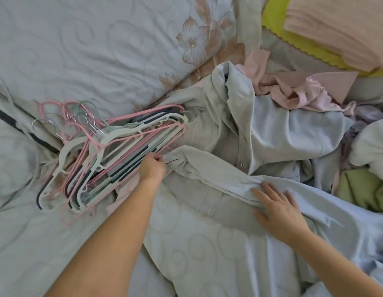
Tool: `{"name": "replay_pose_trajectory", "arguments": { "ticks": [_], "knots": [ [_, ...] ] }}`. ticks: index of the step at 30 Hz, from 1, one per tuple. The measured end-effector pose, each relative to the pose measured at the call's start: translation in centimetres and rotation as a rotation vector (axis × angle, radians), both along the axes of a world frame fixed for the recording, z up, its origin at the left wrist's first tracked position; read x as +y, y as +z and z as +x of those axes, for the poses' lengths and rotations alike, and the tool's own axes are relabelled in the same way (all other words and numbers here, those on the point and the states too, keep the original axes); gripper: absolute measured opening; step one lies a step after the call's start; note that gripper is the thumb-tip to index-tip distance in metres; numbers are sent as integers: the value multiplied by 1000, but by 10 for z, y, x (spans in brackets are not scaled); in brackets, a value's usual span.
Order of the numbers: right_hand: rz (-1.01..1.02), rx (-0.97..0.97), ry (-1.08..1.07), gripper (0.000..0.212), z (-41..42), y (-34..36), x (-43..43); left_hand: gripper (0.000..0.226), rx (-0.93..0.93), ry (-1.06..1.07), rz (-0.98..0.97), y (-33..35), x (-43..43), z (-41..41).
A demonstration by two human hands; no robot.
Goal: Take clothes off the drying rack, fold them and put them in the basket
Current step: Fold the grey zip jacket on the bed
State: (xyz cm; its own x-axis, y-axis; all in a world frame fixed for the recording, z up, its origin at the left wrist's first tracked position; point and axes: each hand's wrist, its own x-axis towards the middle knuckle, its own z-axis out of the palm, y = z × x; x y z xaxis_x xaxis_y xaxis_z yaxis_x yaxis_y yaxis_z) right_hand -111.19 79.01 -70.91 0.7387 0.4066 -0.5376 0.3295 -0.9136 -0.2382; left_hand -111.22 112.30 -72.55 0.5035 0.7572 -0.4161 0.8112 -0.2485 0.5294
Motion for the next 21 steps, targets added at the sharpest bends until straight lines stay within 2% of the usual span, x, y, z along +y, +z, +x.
{"name": "replay_pose_trajectory", "arguments": {
  "ticks": [3, 6, 11, 13, 17, 21],
  "knots": [
    [4, 3, -26, 58, 1, 4, 3, 20, -50, 9, 29, 15, -2, 3],
    [11, 7, -34, 60, 1, 8, 0, 18, -253, 30, 108, 44, -5, 13],
    [23, 28, -19, 60, 0, 17, -12, 14, -557, -229, 263, 110, 5, 50],
    [120, -19, -77, 54, 0, 23, -11, 11, -644, -313, 274, 137, 4, 61],
    [368, -281, -284, 35, 10, 56, 5, 12, -783, -439, 294, 178, -13, 71],
    [568, -268, -401, 29, 41, 116, 37, 11, -830, -581, 267, 214, -31, 73]
  ]
}}
